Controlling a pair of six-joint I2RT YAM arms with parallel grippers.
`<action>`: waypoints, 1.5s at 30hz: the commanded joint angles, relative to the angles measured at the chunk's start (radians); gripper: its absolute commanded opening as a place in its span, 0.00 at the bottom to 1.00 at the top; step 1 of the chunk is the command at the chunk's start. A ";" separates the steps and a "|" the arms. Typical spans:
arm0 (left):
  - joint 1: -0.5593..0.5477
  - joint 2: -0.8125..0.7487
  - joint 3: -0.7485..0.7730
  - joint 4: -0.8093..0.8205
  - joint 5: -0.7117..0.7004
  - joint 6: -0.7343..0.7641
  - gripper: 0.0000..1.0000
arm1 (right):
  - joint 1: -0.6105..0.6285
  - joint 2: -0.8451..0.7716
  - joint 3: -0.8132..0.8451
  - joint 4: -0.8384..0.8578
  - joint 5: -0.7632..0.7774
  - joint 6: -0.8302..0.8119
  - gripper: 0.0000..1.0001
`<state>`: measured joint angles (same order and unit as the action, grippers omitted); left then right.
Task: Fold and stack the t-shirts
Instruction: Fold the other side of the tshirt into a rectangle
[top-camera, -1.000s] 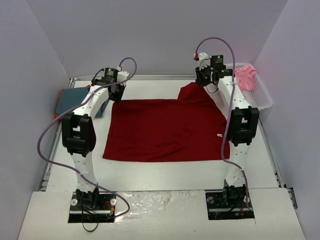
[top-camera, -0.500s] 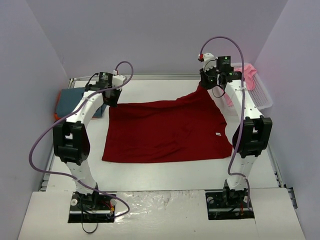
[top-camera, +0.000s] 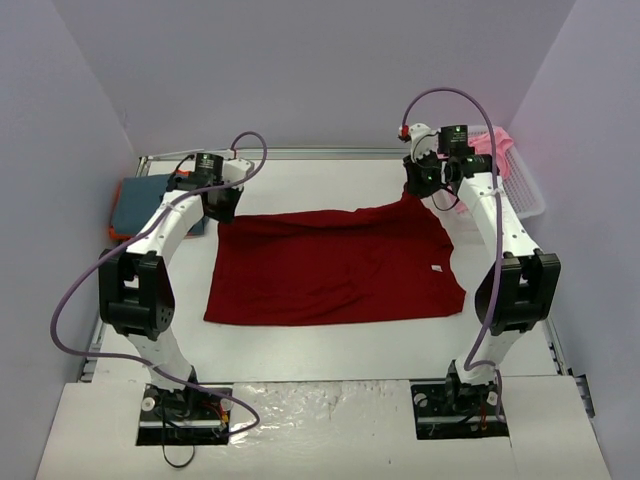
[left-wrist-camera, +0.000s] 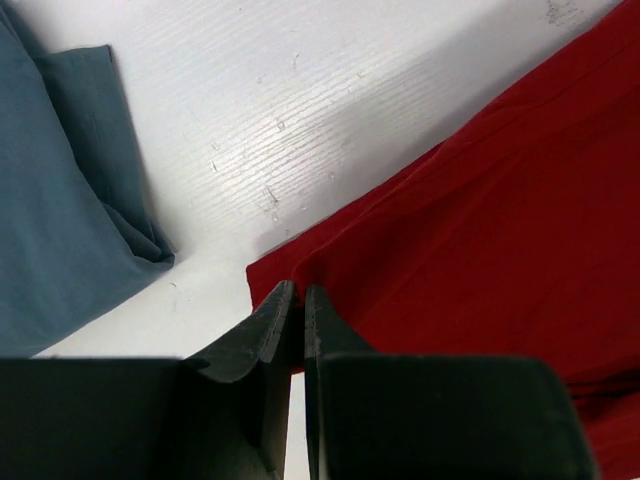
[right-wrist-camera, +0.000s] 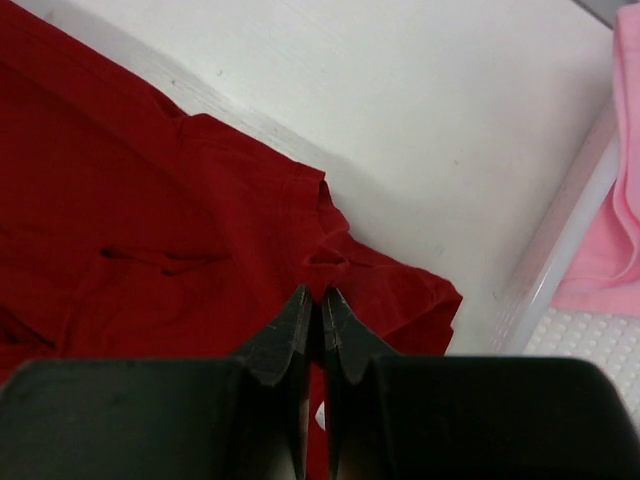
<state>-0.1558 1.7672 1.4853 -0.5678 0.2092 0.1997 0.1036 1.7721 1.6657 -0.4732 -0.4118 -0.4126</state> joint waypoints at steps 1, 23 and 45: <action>0.007 -0.090 -0.013 0.020 0.009 0.020 0.02 | -0.005 -0.095 -0.033 -0.048 -0.001 -0.023 0.00; 0.006 -0.204 -0.194 0.052 0.041 0.061 0.02 | -0.015 -0.290 -0.259 -0.111 0.010 -0.034 0.00; -0.013 -0.218 -0.336 -0.010 0.173 0.227 0.20 | -0.012 -0.332 -0.481 -0.180 -0.001 -0.077 0.00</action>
<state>-0.1608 1.6024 1.1595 -0.5331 0.3317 0.3565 0.0971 1.4498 1.2030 -0.5957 -0.3981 -0.4603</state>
